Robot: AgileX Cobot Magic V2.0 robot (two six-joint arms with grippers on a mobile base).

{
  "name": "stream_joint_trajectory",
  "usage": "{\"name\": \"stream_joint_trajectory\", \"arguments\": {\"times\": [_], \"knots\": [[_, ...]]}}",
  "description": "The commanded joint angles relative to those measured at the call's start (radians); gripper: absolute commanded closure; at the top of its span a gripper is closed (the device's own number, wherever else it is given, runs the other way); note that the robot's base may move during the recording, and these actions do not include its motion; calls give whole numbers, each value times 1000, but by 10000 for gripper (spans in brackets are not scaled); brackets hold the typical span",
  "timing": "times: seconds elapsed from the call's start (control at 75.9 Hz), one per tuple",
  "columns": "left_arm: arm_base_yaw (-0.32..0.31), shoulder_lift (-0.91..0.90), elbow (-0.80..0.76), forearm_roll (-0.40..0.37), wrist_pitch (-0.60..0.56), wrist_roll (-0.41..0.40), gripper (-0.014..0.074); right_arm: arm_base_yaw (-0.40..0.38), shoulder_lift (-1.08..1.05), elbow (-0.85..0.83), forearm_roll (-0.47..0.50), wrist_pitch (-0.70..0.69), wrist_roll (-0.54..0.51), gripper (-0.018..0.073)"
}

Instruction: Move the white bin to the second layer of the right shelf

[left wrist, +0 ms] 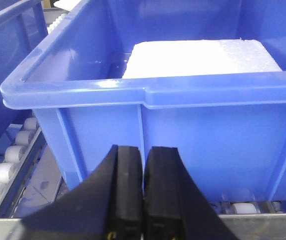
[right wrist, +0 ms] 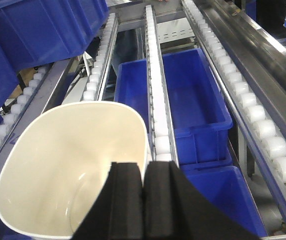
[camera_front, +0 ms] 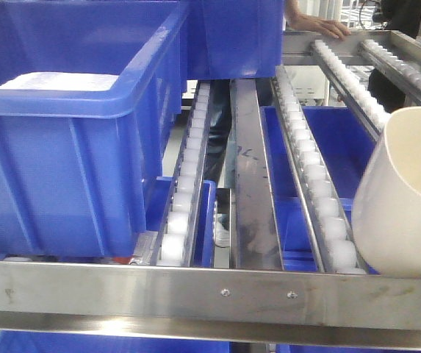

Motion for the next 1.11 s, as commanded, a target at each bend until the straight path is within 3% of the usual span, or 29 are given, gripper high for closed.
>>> {"name": "stream_joint_trajectory", "arguments": {"times": [0.0,0.198,0.408,0.501,1.093], "knots": [[-5,-14,37,0,-87,-3,512,-5,-20,-15,7,-95,-2,505],[-5,-14,37,0,-87,-3,512,-5,-20,-15,-21,-95,5,505],[-5,-14,37,0,-87,-3,512,-5,-20,-15,-239,-128,178,505],[-5,-14,37,0,-87,-3,512,-5,-20,-15,-299,-145,203,505],[-5,-14,37,0,-87,-3,512,-5,-20,-15,-295,-146,203,505]]}}
